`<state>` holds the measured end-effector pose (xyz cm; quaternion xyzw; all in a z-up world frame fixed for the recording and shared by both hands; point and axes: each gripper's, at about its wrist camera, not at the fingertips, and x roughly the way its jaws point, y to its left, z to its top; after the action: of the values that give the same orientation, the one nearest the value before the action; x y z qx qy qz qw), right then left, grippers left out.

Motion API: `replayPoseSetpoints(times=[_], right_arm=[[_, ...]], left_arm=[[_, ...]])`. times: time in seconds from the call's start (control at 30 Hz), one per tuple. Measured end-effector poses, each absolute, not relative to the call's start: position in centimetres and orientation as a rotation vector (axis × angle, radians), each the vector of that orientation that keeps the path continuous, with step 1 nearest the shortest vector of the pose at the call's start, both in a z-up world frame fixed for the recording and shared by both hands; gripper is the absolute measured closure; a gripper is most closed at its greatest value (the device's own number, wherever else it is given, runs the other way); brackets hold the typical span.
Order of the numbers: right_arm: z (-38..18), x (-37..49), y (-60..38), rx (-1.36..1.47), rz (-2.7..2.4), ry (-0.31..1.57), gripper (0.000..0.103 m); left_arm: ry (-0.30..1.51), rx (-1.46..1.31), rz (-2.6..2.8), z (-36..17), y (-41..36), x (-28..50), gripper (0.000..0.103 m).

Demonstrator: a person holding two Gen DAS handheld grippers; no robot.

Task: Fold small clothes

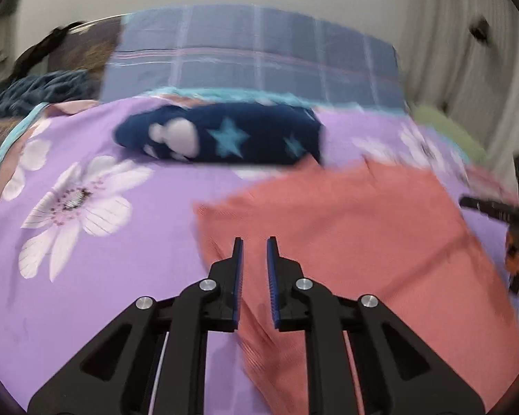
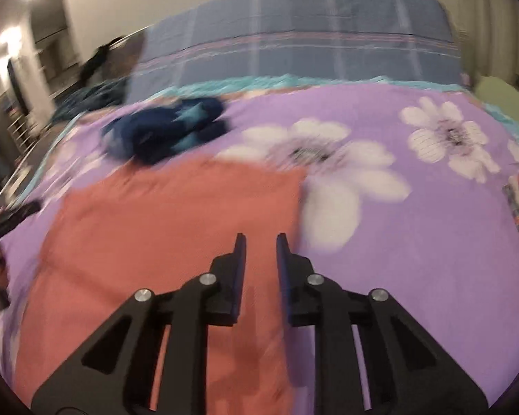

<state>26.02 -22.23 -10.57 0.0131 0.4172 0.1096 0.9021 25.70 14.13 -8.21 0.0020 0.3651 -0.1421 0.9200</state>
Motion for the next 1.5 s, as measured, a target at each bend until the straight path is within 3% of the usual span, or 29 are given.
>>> replayPoseSetpoints(times=[0.07, 0.23, 0.3, 0.43, 0.53, 0.8, 0.97, 1.13, 1.33, 1.43, 1.5], right_arm=[[-12.7, 25.4, -21.9, -0.048, 0.174, 0.911, 0.088], [-12.7, 24.6, -21.6, -0.065, 0.137, 0.894, 0.088], [-11.5, 22.8, -22.2, -0.004, 0.147, 0.902, 0.071], [-11.1, 17.3, -24.1, 0.019, 0.152, 0.901, 0.068], [-11.7, 12.5, -26.0, 0.102, 0.184, 0.929, 0.074], [-13.2, 1.7, -28.5, 0.304, 0.283, 0.961, 0.075], [-13.4, -2.9, -29.2, 0.401, 0.321, 0.946, 0.075], [-13.2, -6.5, -29.4, 0.436, 0.351, 0.940, 0.074], [-13.2, -7.2, -29.0, 0.456, 0.386, 0.932, 0.061], [-13.3, -5.6, -28.4, 0.433, 0.374, 0.932, 0.059], [-13.3, -5.1, -28.5, 0.446, 0.375, 0.943, 0.059]], left_arm=[[0.869, 0.150, -0.233, -11.6, 12.1, 25.3, 0.068], [0.873, 0.152, -0.159, -11.6, 12.2, 24.7, 0.062], [0.872, 0.138, -0.170, -10.8, 12.5, 22.9, 0.062], [0.854, 0.079, -0.236, -10.0, 13.8, 17.1, 0.050], [0.896, 0.004, -0.323, -10.7, 14.3, 12.5, 0.050], [0.942, -0.016, -0.470, -12.5, 12.7, 3.1, 0.050], [0.975, -0.098, -0.525, -12.5, 13.3, -0.4, 0.059], [0.983, -0.135, -0.572, -12.7, 12.8, -4.2, 0.062], [0.968, -0.206, -0.569, -13.3, 12.6, -4.9, 0.062], [0.955, -0.231, -0.567, -13.4, 12.2, -3.7, 0.063], [0.959, -0.220, -0.549, -13.3, 12.0, -3.7, 0.069]])
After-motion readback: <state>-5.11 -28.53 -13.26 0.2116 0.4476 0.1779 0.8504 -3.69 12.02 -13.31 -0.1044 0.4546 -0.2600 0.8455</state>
